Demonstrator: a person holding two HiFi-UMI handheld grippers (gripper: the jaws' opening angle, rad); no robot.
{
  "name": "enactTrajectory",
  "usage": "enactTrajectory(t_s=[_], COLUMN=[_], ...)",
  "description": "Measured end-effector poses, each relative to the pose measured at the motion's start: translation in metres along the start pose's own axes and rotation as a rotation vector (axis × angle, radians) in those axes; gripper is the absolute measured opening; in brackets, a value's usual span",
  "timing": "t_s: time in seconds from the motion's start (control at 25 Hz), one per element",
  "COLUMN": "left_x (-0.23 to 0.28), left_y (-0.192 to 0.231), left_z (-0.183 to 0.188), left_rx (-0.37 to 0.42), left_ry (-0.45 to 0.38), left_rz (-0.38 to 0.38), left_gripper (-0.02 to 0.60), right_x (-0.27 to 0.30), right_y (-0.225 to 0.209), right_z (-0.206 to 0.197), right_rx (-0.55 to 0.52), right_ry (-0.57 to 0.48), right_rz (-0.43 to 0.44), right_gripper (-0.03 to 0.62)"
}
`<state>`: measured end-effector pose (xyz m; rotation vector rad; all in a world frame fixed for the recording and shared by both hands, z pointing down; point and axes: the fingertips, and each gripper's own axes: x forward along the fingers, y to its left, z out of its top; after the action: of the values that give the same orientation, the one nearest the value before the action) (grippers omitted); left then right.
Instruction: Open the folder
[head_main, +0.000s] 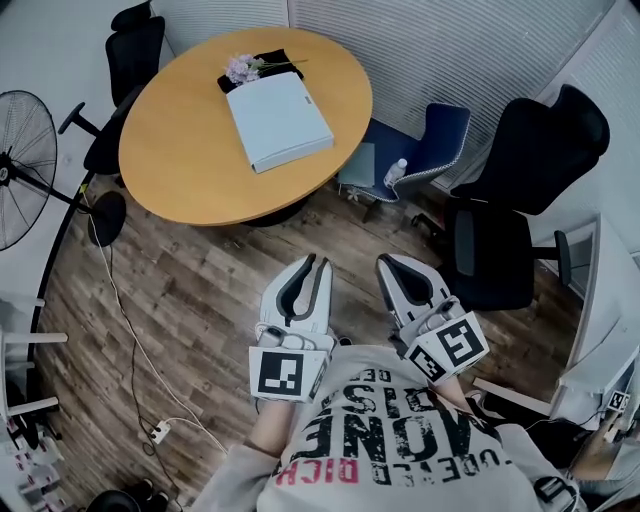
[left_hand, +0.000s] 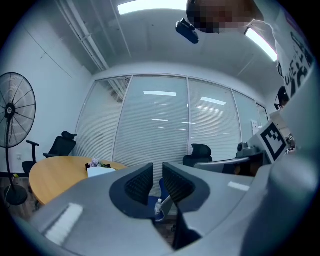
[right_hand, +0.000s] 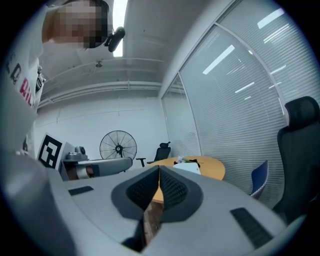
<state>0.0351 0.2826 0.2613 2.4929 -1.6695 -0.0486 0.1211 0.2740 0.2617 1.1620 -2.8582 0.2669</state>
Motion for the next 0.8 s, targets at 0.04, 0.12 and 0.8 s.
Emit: enactTrajectory(t_s=[0.04,0.12,0.8], left_x=[0.005,0.016,0.060], left_y=[0.007,0.021,0.095], left_z=[0.004,0.011,0.019], left_rx=[0.005,0.017,0.016], left_ry=[-0.002,-0.014,-0.029], left_rz=[-0.002,-0.004,-0.025], left_gripper=[0.069,0.061,0.055], right_x=[0.008,0.023,0.099], right_y=[-0.001,-0.005,-0.027], right_z=[0.003,0.009,0.014], right_rx=[0.000,0.003,0.029], right_ry=[0.000,-0.001,0.001], right_rz=[-0.002,-0.010,-0.085], right_gripper=[0.012,0.012,0.012])
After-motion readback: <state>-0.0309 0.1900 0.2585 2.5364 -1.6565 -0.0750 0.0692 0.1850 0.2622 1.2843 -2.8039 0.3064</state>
